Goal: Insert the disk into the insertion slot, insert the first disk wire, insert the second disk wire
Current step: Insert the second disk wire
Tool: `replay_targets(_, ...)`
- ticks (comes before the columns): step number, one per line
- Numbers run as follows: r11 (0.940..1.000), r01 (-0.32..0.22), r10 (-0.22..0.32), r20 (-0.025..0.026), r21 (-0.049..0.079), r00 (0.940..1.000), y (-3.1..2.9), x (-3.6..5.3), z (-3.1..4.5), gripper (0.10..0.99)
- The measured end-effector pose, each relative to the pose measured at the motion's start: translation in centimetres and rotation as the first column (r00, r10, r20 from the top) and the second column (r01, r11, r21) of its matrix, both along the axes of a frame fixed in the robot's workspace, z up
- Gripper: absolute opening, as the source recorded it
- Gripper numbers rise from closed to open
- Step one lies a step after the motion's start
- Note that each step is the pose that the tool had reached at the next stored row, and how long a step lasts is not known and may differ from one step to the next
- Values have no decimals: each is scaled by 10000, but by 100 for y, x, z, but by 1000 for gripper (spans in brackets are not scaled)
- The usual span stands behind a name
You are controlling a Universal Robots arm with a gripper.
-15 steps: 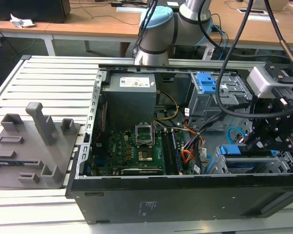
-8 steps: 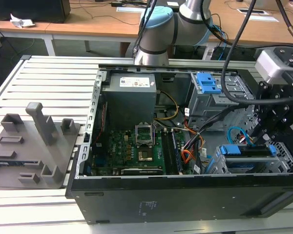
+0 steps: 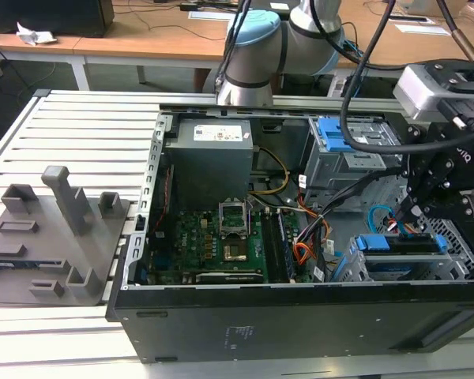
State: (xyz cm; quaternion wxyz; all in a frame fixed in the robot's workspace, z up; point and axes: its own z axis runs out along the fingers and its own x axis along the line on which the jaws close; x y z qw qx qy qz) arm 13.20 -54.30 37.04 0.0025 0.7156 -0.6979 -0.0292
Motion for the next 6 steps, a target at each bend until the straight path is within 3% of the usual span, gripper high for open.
replay_targets(6,10000,1,-1,7,-1,10000,0,-35,0,106)
